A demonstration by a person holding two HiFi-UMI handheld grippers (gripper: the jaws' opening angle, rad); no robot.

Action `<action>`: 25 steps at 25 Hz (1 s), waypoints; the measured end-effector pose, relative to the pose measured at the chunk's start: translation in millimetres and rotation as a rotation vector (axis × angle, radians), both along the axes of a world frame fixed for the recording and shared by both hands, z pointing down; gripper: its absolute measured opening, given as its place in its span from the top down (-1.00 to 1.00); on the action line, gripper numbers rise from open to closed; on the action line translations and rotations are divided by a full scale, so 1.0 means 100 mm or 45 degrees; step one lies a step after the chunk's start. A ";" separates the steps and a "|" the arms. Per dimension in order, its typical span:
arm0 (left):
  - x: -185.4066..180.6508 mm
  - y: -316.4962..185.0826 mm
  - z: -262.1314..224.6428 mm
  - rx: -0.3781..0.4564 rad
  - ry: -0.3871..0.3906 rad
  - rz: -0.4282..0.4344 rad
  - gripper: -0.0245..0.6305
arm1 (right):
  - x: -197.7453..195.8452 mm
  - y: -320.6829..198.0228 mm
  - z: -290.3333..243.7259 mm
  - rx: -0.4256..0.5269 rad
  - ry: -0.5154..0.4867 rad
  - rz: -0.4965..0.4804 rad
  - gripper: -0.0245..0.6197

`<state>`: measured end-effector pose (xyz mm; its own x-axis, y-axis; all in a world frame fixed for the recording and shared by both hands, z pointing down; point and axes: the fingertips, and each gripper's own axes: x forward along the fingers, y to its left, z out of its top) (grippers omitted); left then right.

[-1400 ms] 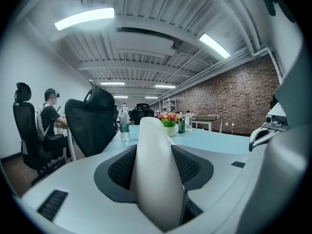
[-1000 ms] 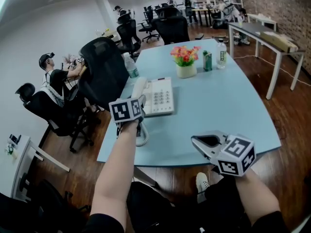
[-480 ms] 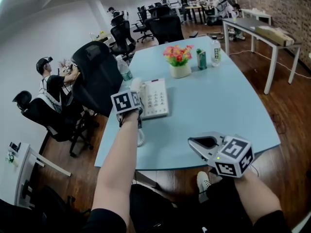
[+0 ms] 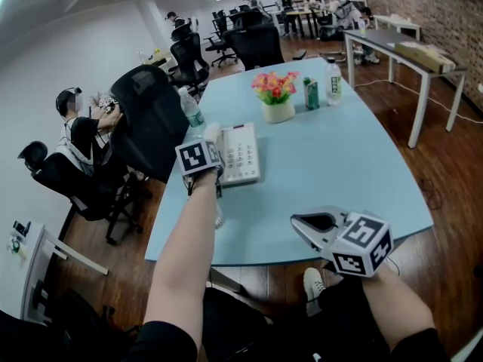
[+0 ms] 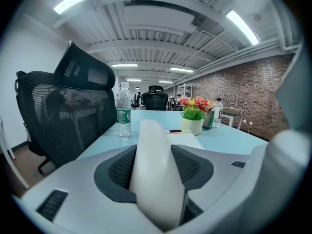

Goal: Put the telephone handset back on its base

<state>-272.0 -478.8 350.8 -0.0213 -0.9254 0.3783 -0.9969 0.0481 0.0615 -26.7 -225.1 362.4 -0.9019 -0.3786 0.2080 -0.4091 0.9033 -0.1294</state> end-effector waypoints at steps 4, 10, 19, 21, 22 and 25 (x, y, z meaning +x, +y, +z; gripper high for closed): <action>-0.03 0.00 0.02 -0.002 -0.018 -0.007 0.21 | 0.01 -0.01 -0.01 0.003 0.000 0.003 0.87; 0.02 0.04 -0.11 0.041 0.020 0.032 0.18 | 0.00 -0.02 0.00 0.006 0.004 0.004 0.87; 0.06 0.37 -0.32 0.132 0.047 0.106 0.18 | -0.03 0.02 -0.03 0.027 -0.006 0.001 0.87; 0.11 0.50 -0.43 0.173 0.051 0.151 0.19 | -0.03 0.02 -0.05 0.027 -0.023 0.018 0.87; 0.13 0.58 -0.48 0.192 0.048 0.170 0.26 | -0.03 0.02 -0.05 0.023 -0.028 0.026 0.87; 0.12 0.84 -0.60 0.240 0.031 0.185 0.65 | -0.03 0.04 -0.06 0.010 -0.038 0.033 0.87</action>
